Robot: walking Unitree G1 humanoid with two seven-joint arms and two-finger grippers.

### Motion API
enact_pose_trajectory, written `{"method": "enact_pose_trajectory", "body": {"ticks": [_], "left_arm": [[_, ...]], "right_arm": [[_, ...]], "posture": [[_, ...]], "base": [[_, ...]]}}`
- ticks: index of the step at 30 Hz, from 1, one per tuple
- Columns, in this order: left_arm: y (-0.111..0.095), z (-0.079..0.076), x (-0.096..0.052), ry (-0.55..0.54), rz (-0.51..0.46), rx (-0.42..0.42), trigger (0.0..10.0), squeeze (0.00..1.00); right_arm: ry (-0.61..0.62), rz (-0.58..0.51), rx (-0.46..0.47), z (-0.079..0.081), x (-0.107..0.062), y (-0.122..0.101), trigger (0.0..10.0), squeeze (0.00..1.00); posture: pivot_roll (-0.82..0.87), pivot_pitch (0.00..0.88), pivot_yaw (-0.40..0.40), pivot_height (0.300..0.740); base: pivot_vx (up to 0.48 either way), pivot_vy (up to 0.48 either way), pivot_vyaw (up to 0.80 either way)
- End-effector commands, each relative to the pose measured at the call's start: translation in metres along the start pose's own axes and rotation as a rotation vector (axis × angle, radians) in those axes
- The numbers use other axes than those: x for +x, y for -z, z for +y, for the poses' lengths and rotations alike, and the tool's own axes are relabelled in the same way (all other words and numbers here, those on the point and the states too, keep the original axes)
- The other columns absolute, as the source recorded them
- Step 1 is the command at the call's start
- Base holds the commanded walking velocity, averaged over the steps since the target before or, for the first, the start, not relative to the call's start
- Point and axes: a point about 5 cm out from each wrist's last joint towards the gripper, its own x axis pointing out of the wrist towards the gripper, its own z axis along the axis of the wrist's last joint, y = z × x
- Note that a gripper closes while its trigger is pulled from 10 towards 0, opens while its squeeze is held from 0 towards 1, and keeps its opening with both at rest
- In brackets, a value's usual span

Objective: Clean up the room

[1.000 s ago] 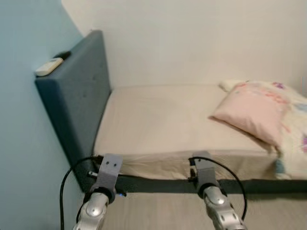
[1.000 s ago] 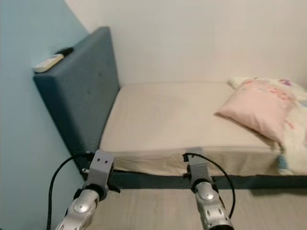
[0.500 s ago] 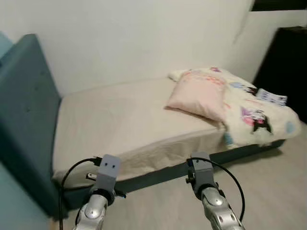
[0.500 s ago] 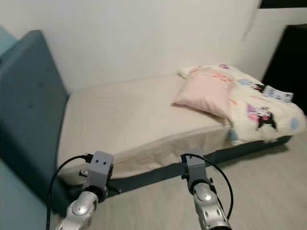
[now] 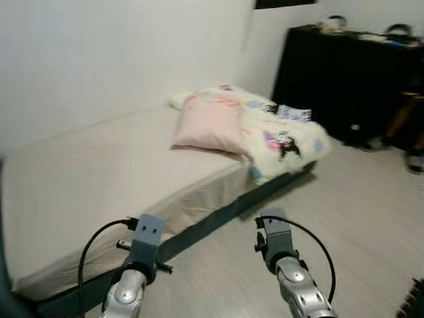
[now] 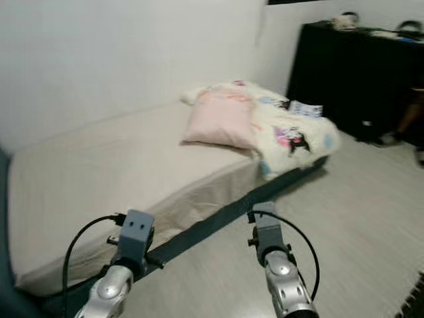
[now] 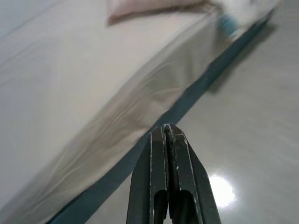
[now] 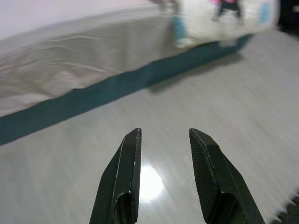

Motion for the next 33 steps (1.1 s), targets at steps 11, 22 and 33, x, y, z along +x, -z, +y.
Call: {"method": "enact_pose_trajectory", "body": {"ticks": [11,22,33], "left_arm": [[0.004,0.006,-0.007,-0.071,-0.007,-0.079,10.0,0.0],[-0.01,0.009,-0.007,-0.111,-0.106,-0.126,10.0,0.0],[-0.01,0.008,-0.008,-0.112,-0.117,-0.13,10.0,0.0]], "right_arm": [[-0.052,-0.042,-0.031,0.008,0.0,-0.006,10.0,0.0],[-0.087,-0.093,-0.046,0.011,0.002,-0.014,10.0,0.0],[-0.123,-0.127,-0.054,0.013,0.002,-0.019,10.0,0.0]], "posture": [[-0.03,0.0,-0.021,0.74],[-0.03,0.0,-0.022,0.74],[-0.03,0.0,-0.027,0.74]], "base": [[0.0,0.0,-0.45],[0.099,0.0,0.0],[0.29,0.0,0.0]]}}
